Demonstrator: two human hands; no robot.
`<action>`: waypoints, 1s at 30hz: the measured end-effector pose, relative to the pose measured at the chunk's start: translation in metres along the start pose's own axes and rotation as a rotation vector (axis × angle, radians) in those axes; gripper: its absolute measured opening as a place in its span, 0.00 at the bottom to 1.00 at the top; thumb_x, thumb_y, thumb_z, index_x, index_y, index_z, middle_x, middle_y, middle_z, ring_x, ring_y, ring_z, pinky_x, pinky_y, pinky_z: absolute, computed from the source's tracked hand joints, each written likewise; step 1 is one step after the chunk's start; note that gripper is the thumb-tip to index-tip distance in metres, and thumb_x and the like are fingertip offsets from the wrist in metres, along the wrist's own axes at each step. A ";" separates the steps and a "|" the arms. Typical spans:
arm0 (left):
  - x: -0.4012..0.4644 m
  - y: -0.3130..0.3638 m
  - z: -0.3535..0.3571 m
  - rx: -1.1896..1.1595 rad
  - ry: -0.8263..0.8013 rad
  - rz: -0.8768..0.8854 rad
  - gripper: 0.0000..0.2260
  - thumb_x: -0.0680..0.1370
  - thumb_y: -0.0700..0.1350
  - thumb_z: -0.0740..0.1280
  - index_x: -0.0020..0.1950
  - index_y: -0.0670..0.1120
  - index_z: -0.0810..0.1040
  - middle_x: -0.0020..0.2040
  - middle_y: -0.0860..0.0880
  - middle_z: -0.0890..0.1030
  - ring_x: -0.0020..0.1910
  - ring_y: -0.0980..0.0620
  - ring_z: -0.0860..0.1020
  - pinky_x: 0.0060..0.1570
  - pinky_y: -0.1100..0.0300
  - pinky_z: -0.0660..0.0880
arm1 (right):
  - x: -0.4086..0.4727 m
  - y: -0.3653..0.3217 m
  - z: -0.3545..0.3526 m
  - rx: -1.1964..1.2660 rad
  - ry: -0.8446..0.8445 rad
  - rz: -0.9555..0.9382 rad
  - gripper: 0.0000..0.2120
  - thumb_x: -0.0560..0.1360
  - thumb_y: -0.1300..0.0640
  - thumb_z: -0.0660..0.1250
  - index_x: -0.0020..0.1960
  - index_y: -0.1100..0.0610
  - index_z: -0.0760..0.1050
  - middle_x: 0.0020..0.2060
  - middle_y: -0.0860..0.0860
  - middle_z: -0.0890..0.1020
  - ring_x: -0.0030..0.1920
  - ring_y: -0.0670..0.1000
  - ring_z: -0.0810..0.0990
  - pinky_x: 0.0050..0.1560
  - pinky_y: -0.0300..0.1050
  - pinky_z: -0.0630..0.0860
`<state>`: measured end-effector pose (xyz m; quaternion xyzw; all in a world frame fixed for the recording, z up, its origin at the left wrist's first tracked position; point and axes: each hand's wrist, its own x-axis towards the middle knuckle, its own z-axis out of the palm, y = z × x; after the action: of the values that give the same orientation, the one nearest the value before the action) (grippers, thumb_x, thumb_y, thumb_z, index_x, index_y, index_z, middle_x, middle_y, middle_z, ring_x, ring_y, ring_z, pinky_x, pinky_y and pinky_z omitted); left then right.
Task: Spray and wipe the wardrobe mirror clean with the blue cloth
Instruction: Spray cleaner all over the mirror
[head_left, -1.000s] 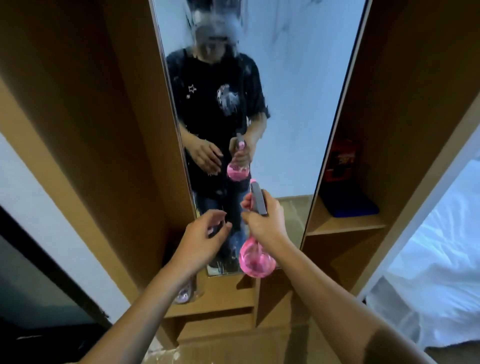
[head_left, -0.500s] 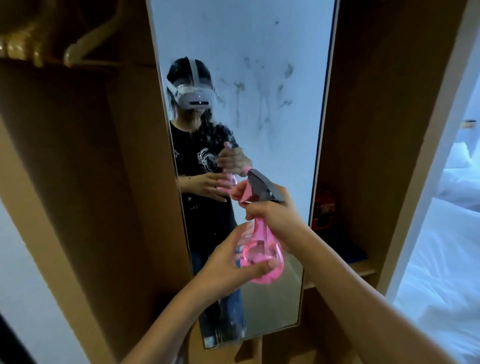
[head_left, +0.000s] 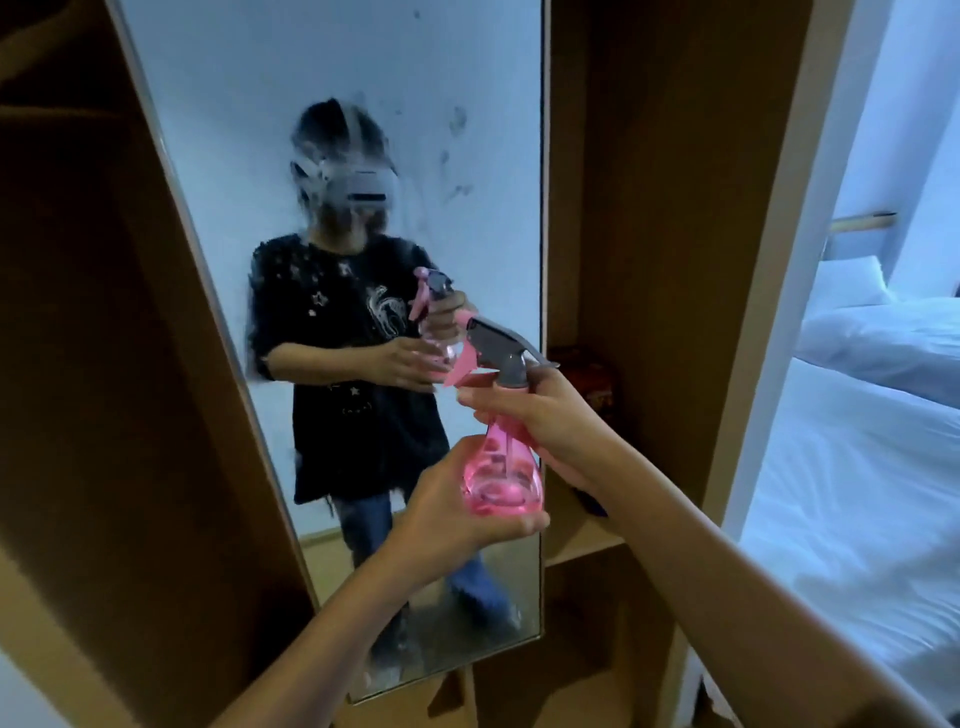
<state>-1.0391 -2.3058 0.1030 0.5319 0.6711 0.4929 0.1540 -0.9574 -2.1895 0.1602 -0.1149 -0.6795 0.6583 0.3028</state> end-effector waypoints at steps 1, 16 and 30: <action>0.007 0.002 0.011 -0.009 0.017 0.000 0.29 0.64 0.47 0.81 0.61 0.54 0.72 0.51 0.55 0.82 0.48 0.62 0.81 0.47 0.69 0.77 | -0.003 0.003 -0.013 -0.008 -0.004 -0.001 0.12 0.71 0.62 0.75 0.54 0.61 0.80 0.47 0.57 0.85 0.48 0.52 0.84 0.56 0.48 0.79; 0.106 0.006 0.198 0.044 0.010 -0.077 0.30 0.66 0.62 0.73 0.64 0.52 0.70 0.55 0.54 0.80 0.54 0.58 0.79 0.58 0.52 0.76 | -0.015 0.037 -0.214 -0.147 0.059 0.067 0.10 0.73 0.56 0.73 0.53 0.57 0.80 0.42 0.51 0.85 0.42 0.50 0.85 0.43 0.41 0.81; 0.162 -0.087 0.236 0.051 0.013 -0.281 0.19 0.68 0.47 0.78 0.51 0.61 0.73 0.49 0.60 0.79 0.49 0.72 0.75 0.49 0.77 0.69 | 0.066 0.141 -0.267 -0.295 0.036 0.208 0.16 0.67 0.59 0.78 0.53 0.59 0.82 0.44 0.48 0.85 0.40 0.41 0.84 0.37 0.31 0.77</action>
<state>-0.9784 -2.0437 -0.0272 0.4332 0.7523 0.4527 0.2037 -0.8939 -1.9174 0.0281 -0.2395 -0.7477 0.5769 0.2251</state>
